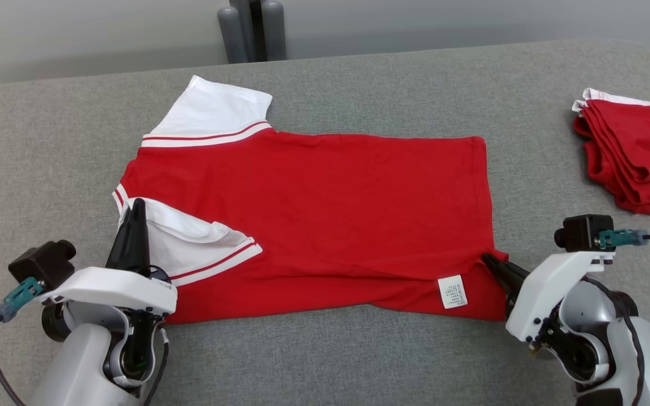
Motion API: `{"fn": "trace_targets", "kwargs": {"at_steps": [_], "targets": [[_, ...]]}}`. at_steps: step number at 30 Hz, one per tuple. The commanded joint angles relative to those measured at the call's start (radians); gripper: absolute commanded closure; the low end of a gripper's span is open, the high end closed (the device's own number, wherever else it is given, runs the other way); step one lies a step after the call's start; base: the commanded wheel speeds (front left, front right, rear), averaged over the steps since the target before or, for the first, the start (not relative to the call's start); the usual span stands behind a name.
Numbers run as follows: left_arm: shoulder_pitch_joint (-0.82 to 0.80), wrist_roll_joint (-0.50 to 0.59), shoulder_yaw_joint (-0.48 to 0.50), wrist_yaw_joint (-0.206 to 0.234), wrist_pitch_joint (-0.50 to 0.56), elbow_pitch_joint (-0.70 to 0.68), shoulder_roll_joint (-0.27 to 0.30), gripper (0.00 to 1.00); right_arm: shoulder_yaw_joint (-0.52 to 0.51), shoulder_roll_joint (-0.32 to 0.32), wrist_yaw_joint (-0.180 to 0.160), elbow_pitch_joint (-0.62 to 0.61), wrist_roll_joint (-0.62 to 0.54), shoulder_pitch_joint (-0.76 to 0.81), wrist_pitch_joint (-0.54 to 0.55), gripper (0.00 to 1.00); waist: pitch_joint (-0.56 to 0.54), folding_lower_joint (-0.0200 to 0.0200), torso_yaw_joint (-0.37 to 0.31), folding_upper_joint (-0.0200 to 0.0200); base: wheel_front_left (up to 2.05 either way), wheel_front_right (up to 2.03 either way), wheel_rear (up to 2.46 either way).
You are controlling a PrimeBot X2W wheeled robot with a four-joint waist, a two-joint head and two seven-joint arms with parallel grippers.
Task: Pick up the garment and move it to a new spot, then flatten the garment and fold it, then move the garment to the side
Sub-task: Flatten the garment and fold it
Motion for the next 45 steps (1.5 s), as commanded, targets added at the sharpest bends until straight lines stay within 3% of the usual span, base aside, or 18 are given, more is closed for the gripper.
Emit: {"fn": "trace_targets", "kwargs": {"at_steps": [1,3,4,6,7,8,11,20,28,37,45], "targets": [[-0.019,0.007,0.004,-0.005,-0.005,0.008,0.006,1.00,0.002,-0.002,0.000,0.009,0.005,-0.011,0.000,1.00,0.001,0.0000,0.001,0.0000,0.00,0.00,0.00],[-0.039,0.022,0.003,-0.014,-0.010,0.040,0.003,1.00,0.005,-0.001,0.000,0.044,0.015,-0.036,-0.006,1.00,0.002,0.0000,0.002,0.0000,0.00,0.00,0.00],[-0.048,0.037,-0.002,-0.018,-0.015,0.054,0.003,1.00,0.006,0.000,0.000,0.060,0.019,-0.048,-0.014,0.89,0.001,0.0000,0.003,0.0000,0.00,0.00,0.00],[-0.062,0.055,-0.001,-0.021,-0.020,0.080,0.000,1.00,0.011,0.000,0.000,0.093,0.025,-0.065,-0.028,0.51,-0.001,0.0000,0.004,0.0000,0.00,0.00,0.00],[-0.069,0.066,-0.001,-0.024,-0.021,0.091,0.000,1.00,0.014,0.000,0.000,0.102,0.031,-0.075,-0.040,0.00,-0.002,0.0000,0.004,0.0000,0.00,0.00,0.00],[-0.074,0.077,-0.001,-0.028,-0.023,0.100,-0.001,0.94,0.016,0.000,0.000,0.110,0.035,-0.085,-0.056,0.00,-0.004,0.0000,0.004,0.0000,0.00,0.00,0.00],[-0.085,0.098,0.006,-0.037,-0.026,0.123,-0.008,0.00,0.031,0.001,0.000,0.117,0.055,-0.105,-0.115,0.00,-0.010,0.0000,0.002,0.0000,0.00,0.00,0.00],[-0.048,0.164,0.053,-0.056,-0.027,0.098,-0.022,0.00,0.070,0.000,0.000,0.097,0.083,-0.116,-0.329,0.00,-0.030,0.0000,-0.007,0.0000,0.00,0.00,0.00],[0.103,0.168,0.119,-0.051,-0.027,-0.021,-0.015,0.00,0.027,-0.028,0.000,0.020,-0.055,-0.017,-0.502,0.00,-0.071,0.0000,-0.013,0.0000,0.00,0.00,0.00],[0.316,0.115,0.164,0.043,0.068,-0.177,0.005,0.00,-0.007,-0.003,0.000,-0.079,-0.112,0.130,-0.522,0.00,-0.101,0.0000,-0.028,0.0000,0.00,0.00,0.00],[0.482,0.017,0.202,0.174,0.297,-0.382,0.031,0.00,0.012,0.002,0.000,-0.131,-0.094,0.184,-0.509,0.00,-0.089,0.0000,-0.036,0.0000,0.00,0.00,0.00]]}}
